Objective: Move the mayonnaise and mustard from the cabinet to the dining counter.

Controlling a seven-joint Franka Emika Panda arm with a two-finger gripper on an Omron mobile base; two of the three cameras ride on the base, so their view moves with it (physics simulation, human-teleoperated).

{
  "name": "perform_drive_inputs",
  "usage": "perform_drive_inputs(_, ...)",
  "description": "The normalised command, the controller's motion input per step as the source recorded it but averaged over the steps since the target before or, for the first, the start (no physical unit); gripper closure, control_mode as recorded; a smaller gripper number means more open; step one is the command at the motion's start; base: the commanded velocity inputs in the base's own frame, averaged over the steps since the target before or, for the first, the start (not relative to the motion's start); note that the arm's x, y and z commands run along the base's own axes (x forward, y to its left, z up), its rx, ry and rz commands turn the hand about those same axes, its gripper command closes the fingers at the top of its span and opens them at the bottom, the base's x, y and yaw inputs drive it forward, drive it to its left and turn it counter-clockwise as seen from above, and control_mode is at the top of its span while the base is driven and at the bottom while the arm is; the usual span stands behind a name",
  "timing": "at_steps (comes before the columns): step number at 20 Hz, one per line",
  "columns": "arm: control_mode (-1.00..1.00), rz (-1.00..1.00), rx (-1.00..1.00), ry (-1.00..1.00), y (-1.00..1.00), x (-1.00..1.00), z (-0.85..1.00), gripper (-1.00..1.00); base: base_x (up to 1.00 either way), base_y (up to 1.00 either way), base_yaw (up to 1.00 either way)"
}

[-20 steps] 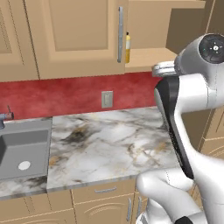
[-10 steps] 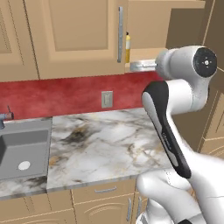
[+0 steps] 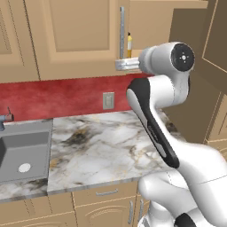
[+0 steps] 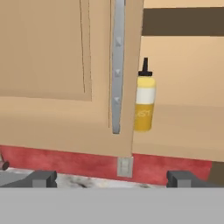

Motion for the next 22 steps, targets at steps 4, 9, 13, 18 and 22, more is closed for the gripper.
perform_drive_inputs(4,-1.00,0.00,0.00,0.08,0.17,0.31,0.22,-1.00,0.00,0.00,0.00)
perform_drive_inputs(9,-1.00,0.00,0.00,0.02,0.13,0.41,0.05,-1.00,0.00,0.00,0.00)
perform_drive_inputs(13,-1.00,0.00,0.00,0.00,0.03,0.54,-0.03,-1.00,0.00,0.00,0.00)
perform_drive_inputs(18,-1.00,0.00,-0.01,-0.02,0.00,0.59,-0.10,-1.00,0.00,0.00,0.00)
perform_drive_inputs(22,-1.00,0.00,0.00,0.00,0.00,0.54,-0.12,-1.00,0.00,0.00,0.00)
